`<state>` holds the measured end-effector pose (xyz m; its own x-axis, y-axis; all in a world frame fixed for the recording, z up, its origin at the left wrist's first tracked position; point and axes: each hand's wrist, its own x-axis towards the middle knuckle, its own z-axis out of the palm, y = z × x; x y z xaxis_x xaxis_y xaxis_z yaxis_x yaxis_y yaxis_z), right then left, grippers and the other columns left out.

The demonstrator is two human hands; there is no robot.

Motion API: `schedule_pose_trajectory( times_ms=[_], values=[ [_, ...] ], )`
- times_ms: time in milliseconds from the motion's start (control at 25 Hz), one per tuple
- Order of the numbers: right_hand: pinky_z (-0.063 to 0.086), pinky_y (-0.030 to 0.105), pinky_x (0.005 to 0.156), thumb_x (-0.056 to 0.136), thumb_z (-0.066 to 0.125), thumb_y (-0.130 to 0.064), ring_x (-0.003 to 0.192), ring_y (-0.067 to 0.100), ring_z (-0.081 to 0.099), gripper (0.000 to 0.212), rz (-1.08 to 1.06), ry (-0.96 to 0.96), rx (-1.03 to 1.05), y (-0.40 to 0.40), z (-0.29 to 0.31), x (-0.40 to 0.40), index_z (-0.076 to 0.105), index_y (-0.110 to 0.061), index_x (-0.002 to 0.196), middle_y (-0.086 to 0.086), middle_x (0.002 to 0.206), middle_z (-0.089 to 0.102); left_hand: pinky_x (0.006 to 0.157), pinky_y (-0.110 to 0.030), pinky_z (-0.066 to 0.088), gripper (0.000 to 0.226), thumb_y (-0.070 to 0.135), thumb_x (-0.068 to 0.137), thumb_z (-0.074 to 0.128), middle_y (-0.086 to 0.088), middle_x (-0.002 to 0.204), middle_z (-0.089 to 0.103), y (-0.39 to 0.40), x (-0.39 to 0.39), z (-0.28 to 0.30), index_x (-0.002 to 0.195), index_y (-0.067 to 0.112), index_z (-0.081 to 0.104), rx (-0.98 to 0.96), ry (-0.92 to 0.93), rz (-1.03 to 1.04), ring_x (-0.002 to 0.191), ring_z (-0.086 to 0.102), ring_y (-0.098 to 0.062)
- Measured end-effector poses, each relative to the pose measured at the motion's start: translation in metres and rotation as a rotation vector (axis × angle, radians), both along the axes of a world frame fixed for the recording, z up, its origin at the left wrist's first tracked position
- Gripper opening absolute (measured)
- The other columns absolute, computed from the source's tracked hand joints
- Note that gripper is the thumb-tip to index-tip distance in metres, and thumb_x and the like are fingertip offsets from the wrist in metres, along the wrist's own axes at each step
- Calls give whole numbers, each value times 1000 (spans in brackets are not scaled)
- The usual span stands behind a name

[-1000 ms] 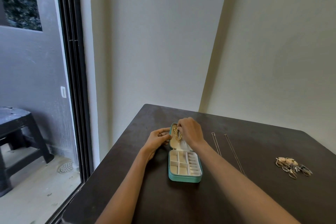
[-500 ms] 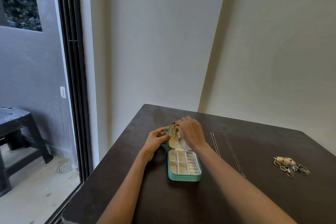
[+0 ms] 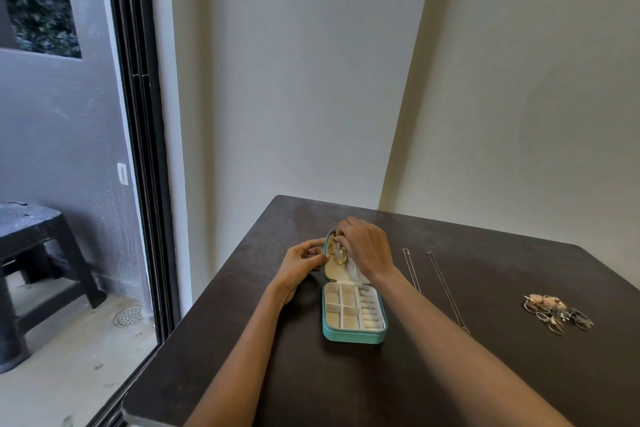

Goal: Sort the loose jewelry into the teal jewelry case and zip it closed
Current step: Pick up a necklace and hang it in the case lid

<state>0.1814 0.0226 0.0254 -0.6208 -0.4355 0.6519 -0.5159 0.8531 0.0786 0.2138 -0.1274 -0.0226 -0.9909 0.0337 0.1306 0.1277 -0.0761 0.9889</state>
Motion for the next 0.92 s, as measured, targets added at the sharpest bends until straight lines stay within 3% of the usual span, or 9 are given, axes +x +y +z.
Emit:
schedule_pose_trajectory(
  times_ms=[160,440,680,920],
  values=[
    [46,21,49,80,72,-15,58,15,60,5,77,42,-39,9,-1,8,68,-14,83,0,77,63,90,-38,51,30,4,86,62,-16,103,69,0,1,0,111,20,64,8,8,-2,92,65,-21],
    [41,22,52,61,84,-14,65,13,51,31,48,68,50,27,-30,47,72,-21,89,-3,78,52,89,-38,50,34,2,85,62,-15,103,69,-1,1,-2,115,18,63,5,18,14,90,64,-21],
    [45,26,57,56,87,-26,71,14,55,37,46,51,160,29,-32,51,69,-25,88,-3,82,56,89,-39,50,33,2,85,62,-11,98,70,0,1,-1,115,16,64,5,16,20,89,64,-20],
    [44,26,57,62,80,-17,72,16,55,43,13,46,121,28,-31,52,69,-25,103,-4,82,58,87,-36,51,33,3,85,63,-10,98,69,0,3,1,115,17,63,5,12,22,88,63,-19]
  ],
)
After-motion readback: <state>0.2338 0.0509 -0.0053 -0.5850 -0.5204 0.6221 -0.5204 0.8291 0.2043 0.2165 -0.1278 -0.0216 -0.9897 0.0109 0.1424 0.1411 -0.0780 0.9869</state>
